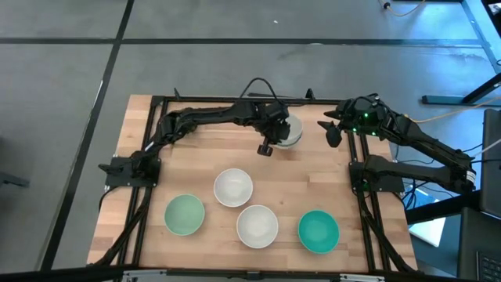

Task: Nest bowls inside each other
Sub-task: Stack the top white bowl on top of the dark green bowl, then stack the top white bowl on top of the white bowl

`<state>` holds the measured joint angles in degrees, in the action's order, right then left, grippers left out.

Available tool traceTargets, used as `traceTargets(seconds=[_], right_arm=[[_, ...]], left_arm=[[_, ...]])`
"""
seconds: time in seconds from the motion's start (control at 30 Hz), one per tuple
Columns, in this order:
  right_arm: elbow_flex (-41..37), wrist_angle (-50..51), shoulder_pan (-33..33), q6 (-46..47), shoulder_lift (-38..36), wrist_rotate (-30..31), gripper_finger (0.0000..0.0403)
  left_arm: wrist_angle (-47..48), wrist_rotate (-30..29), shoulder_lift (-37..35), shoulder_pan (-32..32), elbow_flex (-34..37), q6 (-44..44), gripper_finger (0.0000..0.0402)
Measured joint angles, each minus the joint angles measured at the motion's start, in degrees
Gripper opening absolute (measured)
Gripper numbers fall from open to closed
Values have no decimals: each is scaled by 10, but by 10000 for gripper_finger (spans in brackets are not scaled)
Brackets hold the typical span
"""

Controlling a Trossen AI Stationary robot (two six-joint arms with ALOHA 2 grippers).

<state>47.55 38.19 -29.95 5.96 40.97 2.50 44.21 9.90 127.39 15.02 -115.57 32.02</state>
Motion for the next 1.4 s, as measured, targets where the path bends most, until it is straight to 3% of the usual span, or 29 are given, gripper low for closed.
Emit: traceTargets(seconds=[0.2,0.47,0.6,0.93,1.1,1.2,1.27,1.4], right_arm=[[0,8,0,-1,0,0,222],[0,12,0,-3,0,0,222],[0,22,0,-4,0,1,222],[0,37,0,-4,0,9,222],[0,41,0,-4,0,9,222],[0,47,0,-4,0,9,222],[0,47,0,-4,-3,9,222],[0,46,0,-2,-8,9,222]], left_arm=[[6,1,0,-2,0,-5,49],[8,3,0,-2,0,-12,146],[-5,27,-6,-1,0,-5,169],[-23,197,-16,34,0,-54,170],[-23,384,-26,42,0,-36,168],[-17,465,-48,57,0,-32,168],[-7,496,-63,66,0,-30,167],[46,502,-101,73,0,2,167]])
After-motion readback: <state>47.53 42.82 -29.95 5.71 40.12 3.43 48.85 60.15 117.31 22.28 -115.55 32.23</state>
